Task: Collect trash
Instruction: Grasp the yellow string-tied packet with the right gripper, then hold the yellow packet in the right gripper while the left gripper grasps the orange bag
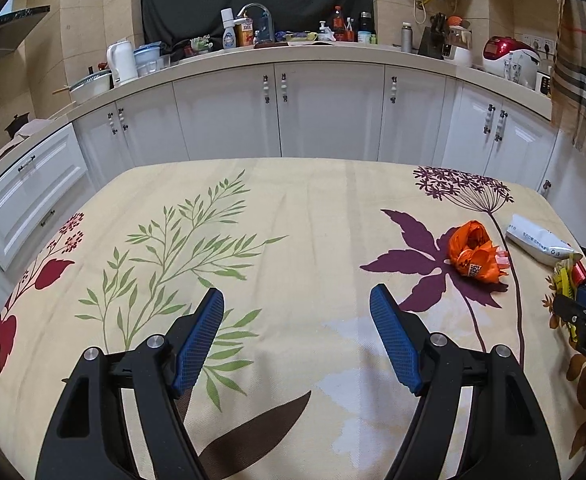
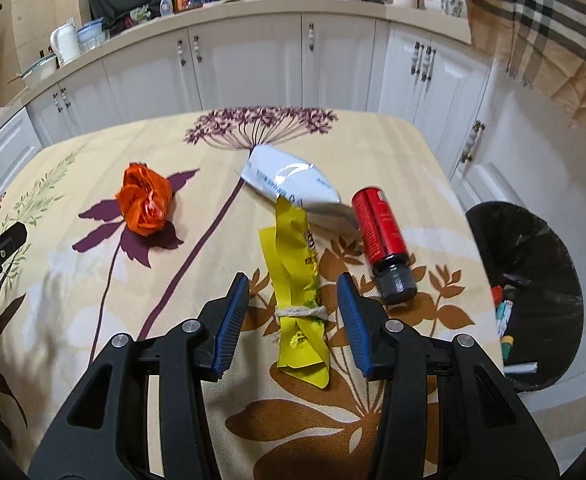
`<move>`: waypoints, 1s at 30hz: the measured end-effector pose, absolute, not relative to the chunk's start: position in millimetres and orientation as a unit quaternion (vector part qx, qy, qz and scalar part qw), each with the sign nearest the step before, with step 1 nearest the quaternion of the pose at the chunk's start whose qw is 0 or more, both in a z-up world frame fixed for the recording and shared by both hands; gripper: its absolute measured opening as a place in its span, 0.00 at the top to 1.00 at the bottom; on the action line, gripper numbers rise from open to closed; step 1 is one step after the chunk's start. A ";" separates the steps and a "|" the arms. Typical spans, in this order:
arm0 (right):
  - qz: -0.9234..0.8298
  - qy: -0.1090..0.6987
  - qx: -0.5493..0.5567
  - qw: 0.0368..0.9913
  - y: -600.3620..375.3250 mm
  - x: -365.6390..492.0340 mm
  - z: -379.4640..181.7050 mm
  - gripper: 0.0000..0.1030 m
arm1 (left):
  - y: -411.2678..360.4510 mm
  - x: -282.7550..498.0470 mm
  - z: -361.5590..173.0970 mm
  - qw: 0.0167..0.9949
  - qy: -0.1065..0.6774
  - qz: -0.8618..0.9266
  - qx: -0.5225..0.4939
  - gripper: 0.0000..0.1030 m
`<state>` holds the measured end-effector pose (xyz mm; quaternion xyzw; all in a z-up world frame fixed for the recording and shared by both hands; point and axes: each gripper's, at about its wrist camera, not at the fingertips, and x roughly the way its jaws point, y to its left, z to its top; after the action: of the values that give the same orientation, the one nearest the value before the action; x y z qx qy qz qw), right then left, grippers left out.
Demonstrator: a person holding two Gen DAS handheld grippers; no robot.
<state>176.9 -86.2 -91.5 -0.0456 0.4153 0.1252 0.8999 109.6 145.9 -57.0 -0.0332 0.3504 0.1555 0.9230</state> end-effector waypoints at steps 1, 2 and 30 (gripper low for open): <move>0.125 0.417 -0.047 0.899 -85.7 177.9 -92.2 0.60 | 146.0 109.8 -57.5 0.923 0.351 0.155 -0.034 0.29; 0.127 0.419 -0.048 0.898 -84.9 178.3 -93.0 0.64 | 146.5 110.3 -58.0 0.923 0.352 0.155 -0.036 0.29; 0.105 0.346 -0.044 0.931 -115.0 166.2 -52.1 0.77 | 113.8 125.0 -54.7 0.927 0.354 0.120 -0.019 0.29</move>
<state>166.2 -115.0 -52.1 -0.0443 0.3460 0.1053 0.9313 125.0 113.8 -54.7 -0.0192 0.3538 0.1199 0.9274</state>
